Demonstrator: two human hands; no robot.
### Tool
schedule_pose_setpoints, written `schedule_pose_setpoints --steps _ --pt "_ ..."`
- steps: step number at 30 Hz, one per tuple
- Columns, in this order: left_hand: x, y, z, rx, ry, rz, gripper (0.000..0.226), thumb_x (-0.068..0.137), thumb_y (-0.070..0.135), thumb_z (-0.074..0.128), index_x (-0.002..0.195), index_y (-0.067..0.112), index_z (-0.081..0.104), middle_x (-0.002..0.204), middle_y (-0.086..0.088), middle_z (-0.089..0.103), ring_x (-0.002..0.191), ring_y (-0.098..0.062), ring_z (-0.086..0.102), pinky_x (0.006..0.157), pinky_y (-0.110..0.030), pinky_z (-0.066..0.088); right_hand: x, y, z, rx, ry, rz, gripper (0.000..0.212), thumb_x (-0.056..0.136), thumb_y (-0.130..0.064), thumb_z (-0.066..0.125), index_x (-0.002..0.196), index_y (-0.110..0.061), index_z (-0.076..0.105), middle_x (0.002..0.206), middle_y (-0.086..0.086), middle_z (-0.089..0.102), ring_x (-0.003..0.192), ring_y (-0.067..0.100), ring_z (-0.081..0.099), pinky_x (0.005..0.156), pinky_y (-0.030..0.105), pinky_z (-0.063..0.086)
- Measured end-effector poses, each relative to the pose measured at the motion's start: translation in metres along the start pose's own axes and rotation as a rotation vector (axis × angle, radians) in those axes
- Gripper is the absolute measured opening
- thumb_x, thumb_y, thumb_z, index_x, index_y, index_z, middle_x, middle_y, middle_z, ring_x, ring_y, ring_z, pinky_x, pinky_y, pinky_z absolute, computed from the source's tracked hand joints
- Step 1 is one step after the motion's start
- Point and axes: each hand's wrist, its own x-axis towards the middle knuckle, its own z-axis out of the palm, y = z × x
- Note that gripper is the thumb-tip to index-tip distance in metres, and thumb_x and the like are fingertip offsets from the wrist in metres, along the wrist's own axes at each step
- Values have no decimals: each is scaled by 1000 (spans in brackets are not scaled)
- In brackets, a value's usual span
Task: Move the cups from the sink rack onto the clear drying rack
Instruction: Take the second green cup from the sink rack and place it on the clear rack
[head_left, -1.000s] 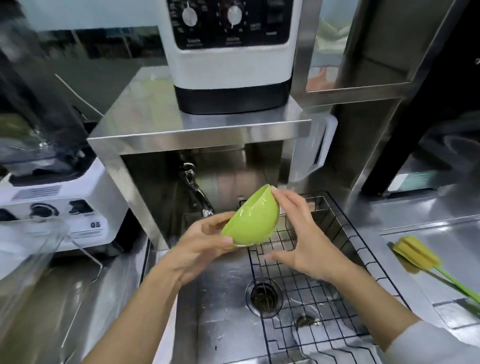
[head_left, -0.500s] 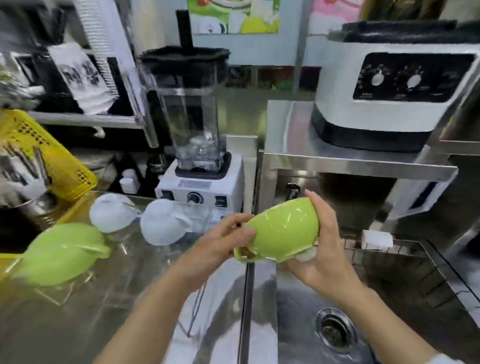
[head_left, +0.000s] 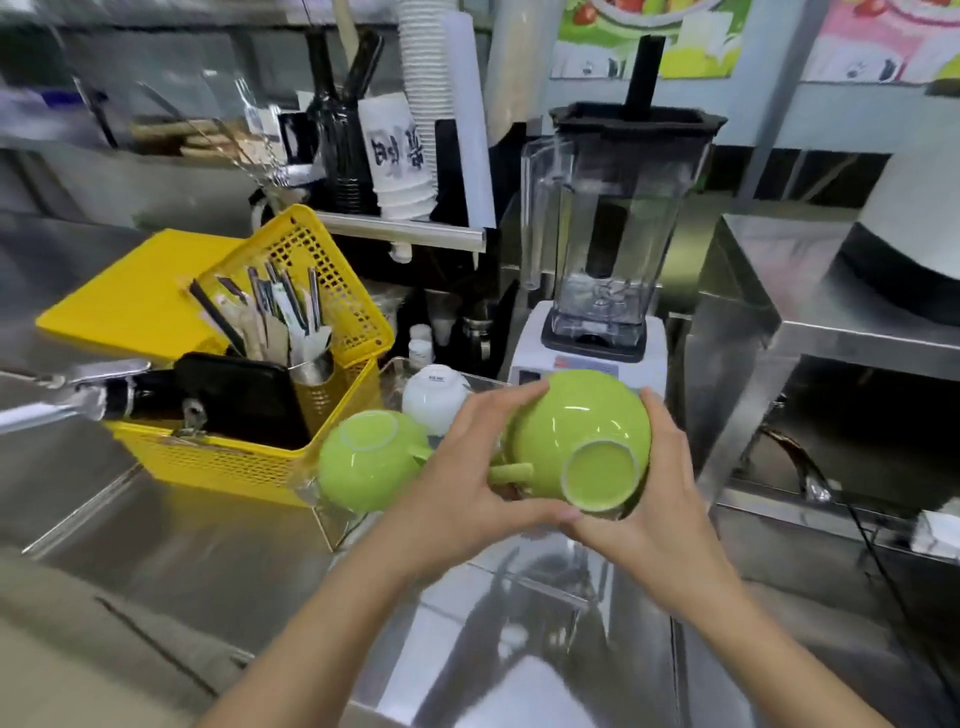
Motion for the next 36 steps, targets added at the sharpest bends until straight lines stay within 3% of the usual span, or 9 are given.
schedule_pose_setpoints --steps 4,6,11,16,19,22,26,31,36 --pt "-4 -24 -13 -106 -61 -69 85 53 29 86 117 55 37 131 18 41 121 7 40 99 -19 39 0 5 7 -73 -202 1 113 56 -33 84 125 -52 -3 126 -18 20 109 -15 21 84 -3 21" --pt "-4 -33 -16 -144 -105 -109 83 54 20 88 116 49 41 129 14 45 116 9 44 98 -18 40 -2 7 7 -114 -258 20 113 58 -28 84 124 -52 -4 129 -19 20 118 -11 21 91 2 20" --pt "-1 -49 -18 -91 -235 -180 89 50 28 88 125 44 43 131 7 49 119 -3 46 101 -27 39 -15 4 10 -424 -175 8 109 46 -57 80 135 -32 22 129 -12 50 117 12 48 94 34 39" --pt "9 -54 -22 38 -370 -166 84 60 32 84 116 64 32 119 14 35 119 -8 38 105 -23 28 -22 8 15 -614 -57 -14 102 42 -78 63 127 -25 40 98 -7 66 91 19 59 74 32 40" --pt "13 -60 -24 52 -441 -206 82 68 33 78 130 53 29 111 15 33 117 -10 37 104 -23 26 -24 14 20 -681 -12 -57 98 42 -86 52 118 -24 49 80 -8 60 76 19 50 71 32 35" --pt "15 -64 -23 71 -464 -191 79 73 32 75 138 40 30 109 17 39 116 -8 40 100 -20 28 -25 15 23 -610 -17 -28 90 43 -85 54 115 -32 48 86 -18 54 87 11 39 80 28 23" --pt "15 -71 -21 8 -437 -196 71 65 42 77 125 45 40 127 12 51 120 -6 47 105 -27 37 -28 18 28 -581 73 -39 86 42 -83 57 107 -28 54 93 -20 54 103 8 36 85 23 12" --pt "12 -64 -16 47 -420 -198 77 70 30 78 135 30 38 131 9 48 120 -4 45 107 -27 34 -31 23 35 -637 85 7 91 48 -88 46 107 -20 58 103 -5 69 123 14 47 96 31 14" --pt "10 -62 -7 238 -363 -196 94 58 57 76 138 35 32 130 3 44 124 -11 34 108 -34 28 -36 20 49 -683 74 80 99 57 -90 31 107 -9 59 109 1 69 122 11 52 94 36 19"
